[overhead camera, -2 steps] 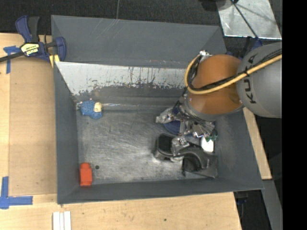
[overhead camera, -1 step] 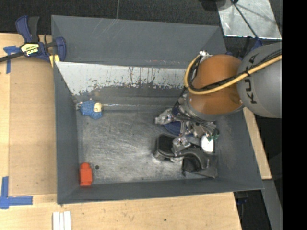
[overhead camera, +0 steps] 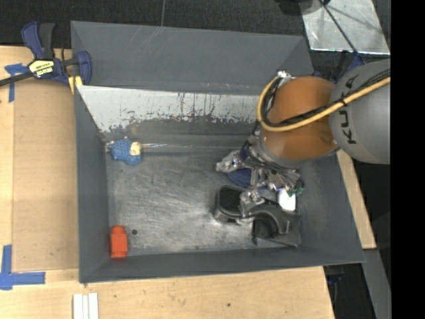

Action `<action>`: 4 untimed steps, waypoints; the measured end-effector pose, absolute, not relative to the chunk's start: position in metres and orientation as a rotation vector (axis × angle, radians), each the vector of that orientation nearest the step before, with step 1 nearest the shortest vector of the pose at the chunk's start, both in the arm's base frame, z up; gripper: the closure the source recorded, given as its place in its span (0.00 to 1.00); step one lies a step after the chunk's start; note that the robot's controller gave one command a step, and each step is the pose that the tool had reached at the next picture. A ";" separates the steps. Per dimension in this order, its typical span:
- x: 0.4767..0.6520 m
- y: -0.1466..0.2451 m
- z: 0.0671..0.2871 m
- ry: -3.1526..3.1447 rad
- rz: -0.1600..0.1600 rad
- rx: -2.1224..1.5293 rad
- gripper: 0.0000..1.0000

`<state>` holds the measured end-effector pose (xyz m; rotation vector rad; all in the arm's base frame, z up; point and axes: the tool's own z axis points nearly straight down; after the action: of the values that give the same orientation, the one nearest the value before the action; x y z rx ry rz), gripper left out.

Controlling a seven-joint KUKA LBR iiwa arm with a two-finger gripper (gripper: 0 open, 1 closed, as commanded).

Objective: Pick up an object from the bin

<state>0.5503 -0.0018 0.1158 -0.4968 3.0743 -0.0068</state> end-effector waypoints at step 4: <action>0.506 -0.015 0.100 3.024 0.002 -0.815 1.00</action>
Offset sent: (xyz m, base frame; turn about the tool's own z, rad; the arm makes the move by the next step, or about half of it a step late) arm -0.0278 -0.0001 -0.0458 -0.3193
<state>0.5061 -0.0150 0.0998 -0.8151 3.0240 0.0025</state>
